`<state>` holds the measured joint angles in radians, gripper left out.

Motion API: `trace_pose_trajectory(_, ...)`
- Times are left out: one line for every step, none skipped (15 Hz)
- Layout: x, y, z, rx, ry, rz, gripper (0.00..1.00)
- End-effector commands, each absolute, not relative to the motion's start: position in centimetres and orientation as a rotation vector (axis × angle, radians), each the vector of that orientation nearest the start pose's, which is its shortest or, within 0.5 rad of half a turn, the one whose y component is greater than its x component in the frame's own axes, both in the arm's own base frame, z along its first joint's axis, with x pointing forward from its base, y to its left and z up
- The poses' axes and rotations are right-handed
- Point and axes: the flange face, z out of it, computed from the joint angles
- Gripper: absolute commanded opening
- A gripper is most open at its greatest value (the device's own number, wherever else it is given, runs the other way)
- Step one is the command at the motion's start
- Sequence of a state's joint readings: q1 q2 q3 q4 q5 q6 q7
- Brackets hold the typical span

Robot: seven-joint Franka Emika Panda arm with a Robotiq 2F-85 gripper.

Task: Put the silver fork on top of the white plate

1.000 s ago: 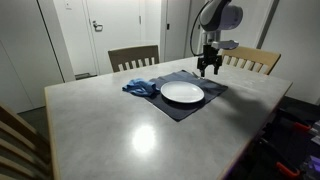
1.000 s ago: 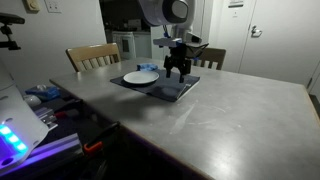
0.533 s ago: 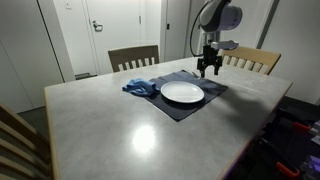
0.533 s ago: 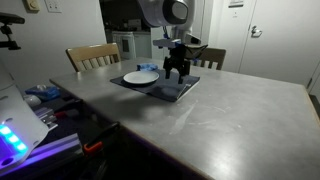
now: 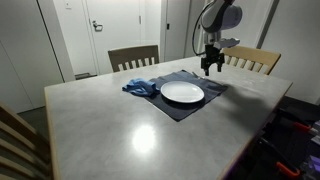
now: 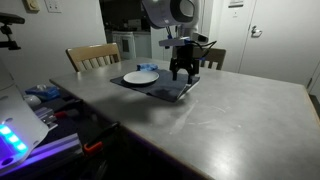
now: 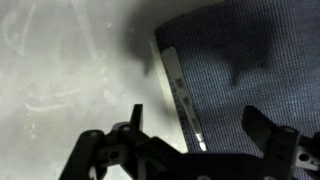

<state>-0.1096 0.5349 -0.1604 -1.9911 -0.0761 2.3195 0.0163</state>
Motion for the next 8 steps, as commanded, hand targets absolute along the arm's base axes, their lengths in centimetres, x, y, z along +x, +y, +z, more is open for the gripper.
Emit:
trace_pose_trajectory(57.18,-16.48,17.33,-3.240,0.192,0.328,1.00)
trace_pose_trajectory(57.17,-16.48,17.40,-3.244,0.150,0.320,1.00)
trace_pose_trajectory(57.06,-16.47,17.34,-3.249,0.131,0.317,1.00)
trace_pose_trajectory(57.00,-16.55,17.28,-3.258,0.125,0.318,1.00)
trace_pose_trajectory(56.89,-16.68,17.13,-3.271,0.101,0.317,1.00)
trace_pose_trajectory(56.91,-16.76,17.03,-3.281,0.085,0.309,1.00)
trace_pose_trajectory(56.97,-16.74,16.80,-3.293,0.054,0.296,1.00)
trace_pose_trajectory(57.01,-16.62,16.53,-3.300,0.027,0.286,1.00)
